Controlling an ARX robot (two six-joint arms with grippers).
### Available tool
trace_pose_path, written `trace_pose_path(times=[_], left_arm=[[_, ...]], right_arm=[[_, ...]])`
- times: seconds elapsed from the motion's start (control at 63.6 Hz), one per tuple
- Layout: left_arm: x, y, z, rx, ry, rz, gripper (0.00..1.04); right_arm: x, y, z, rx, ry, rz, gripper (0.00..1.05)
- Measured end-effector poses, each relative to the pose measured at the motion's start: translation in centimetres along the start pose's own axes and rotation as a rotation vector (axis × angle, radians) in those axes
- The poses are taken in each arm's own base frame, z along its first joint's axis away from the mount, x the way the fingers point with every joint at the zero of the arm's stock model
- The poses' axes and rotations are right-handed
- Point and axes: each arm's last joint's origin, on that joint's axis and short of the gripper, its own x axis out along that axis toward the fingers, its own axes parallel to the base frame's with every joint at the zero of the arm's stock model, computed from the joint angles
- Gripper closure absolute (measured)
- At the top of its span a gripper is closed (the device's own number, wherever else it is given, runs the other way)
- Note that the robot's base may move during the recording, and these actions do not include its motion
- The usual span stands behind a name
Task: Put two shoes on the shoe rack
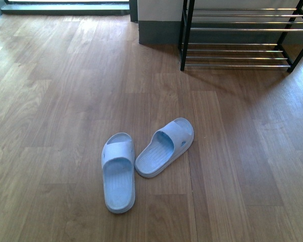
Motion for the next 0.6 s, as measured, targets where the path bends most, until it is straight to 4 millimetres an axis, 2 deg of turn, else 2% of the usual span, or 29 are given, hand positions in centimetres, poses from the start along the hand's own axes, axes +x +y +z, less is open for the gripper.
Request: trace_pose_path(times=[0.488,0.598], left_arm=[[0.0,0.0,0.0,0.0,0.0,0.0,0.09],[0.0,0.0,0.0,0.0,0.0,0.0,0.09]], right_arm=[[0.0,0.0,0.0,-0.002,0.005,0.003,0.09],[1.1,1.2,-0.5,-0.049,0.145,0.195,0.09]])
